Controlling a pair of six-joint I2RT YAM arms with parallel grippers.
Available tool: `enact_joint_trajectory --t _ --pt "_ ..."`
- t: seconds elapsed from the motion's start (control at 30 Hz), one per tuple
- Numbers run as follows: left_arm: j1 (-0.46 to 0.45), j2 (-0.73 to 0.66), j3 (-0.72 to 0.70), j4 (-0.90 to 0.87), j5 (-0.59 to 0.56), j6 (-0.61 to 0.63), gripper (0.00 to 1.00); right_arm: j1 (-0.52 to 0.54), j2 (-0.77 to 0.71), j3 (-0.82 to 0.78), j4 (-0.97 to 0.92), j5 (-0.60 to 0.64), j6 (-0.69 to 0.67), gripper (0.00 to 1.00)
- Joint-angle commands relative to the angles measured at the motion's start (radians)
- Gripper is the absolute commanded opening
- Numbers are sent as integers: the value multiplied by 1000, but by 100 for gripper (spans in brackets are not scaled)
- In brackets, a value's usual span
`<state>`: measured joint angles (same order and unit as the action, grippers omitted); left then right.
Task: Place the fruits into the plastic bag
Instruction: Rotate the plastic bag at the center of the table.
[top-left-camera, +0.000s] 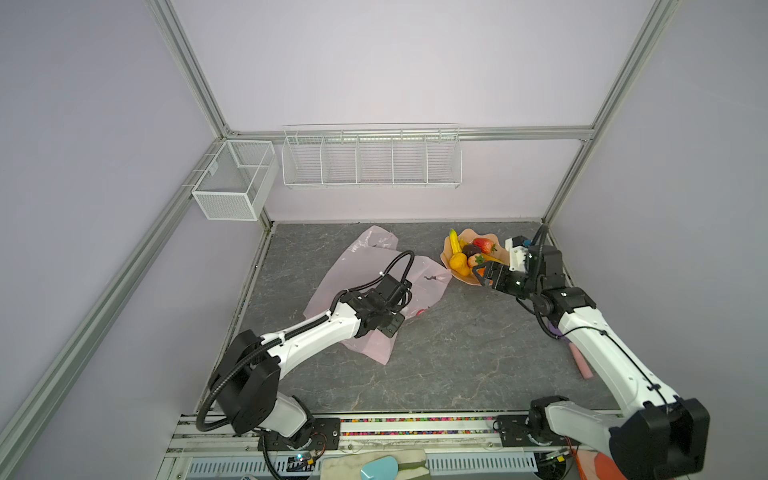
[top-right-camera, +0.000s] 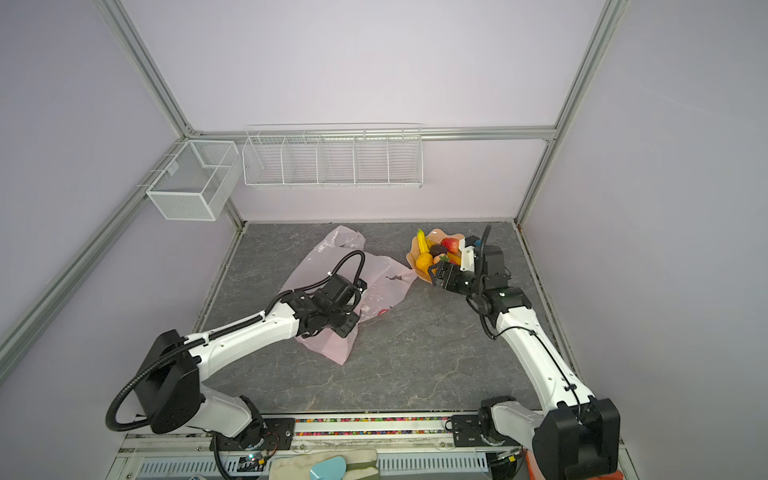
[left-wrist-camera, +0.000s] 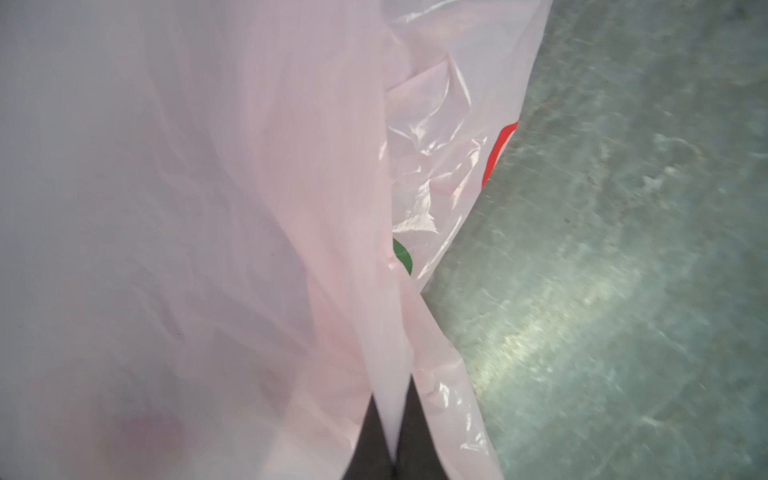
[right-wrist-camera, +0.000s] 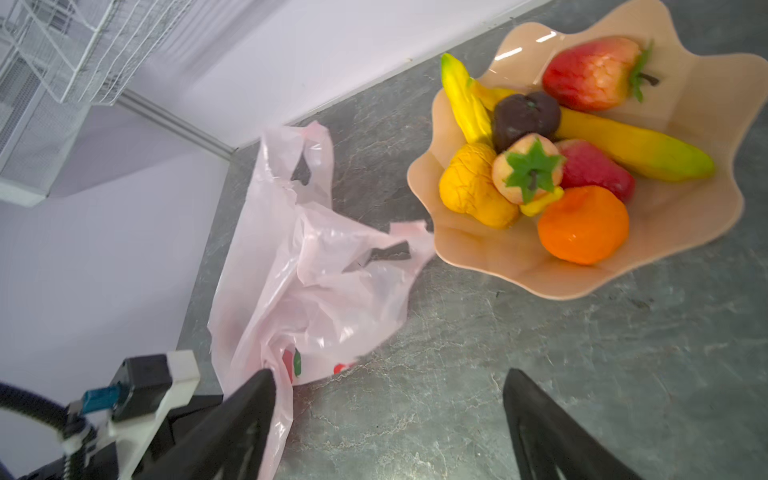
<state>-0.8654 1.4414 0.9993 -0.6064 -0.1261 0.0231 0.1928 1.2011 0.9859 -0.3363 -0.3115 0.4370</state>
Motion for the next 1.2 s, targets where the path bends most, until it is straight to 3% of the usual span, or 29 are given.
enact_joint_trajectory --t 0.0,0.13,0.37,0.5,0.6,0.77,0.8,0.9,1.0,1.17 --pt "-52 -81 -57 18 44 110 0 7 64 54 11 -111 -157 88" --pt "-82 -166 -112 -19 61 187 0 38 135 92 26 -201 -229 88" --pt "-86 -283 -197 -53 -91 296 0 132 234 88 44 -352 -251 91" --pt "-87 -346 -254 -55 -162 327 0 248 243 4 126 -342 -218 92" --pt "-86 -406 -306 -23 -238 336 0 319 264 -44 187 -322 -159 99" --pt "-85 -476 -343 37 -324 335 7 443 307 -42 192 -272 -130 87" --pt "-84 -484 -342 36 -333 333 11 456 315 -42 197 -271 -120 83" --pt "-85 -518 -324 27 -376 295 56 491 330 -39 218 -251 -61 70" --pt "-86 -592 -275 -6 -380 233 82 533 328 -36 250 -226 -7 68" --pt "-85 -794 -184 -24 -353 65 100 581 349 0 243 -207 66 71"
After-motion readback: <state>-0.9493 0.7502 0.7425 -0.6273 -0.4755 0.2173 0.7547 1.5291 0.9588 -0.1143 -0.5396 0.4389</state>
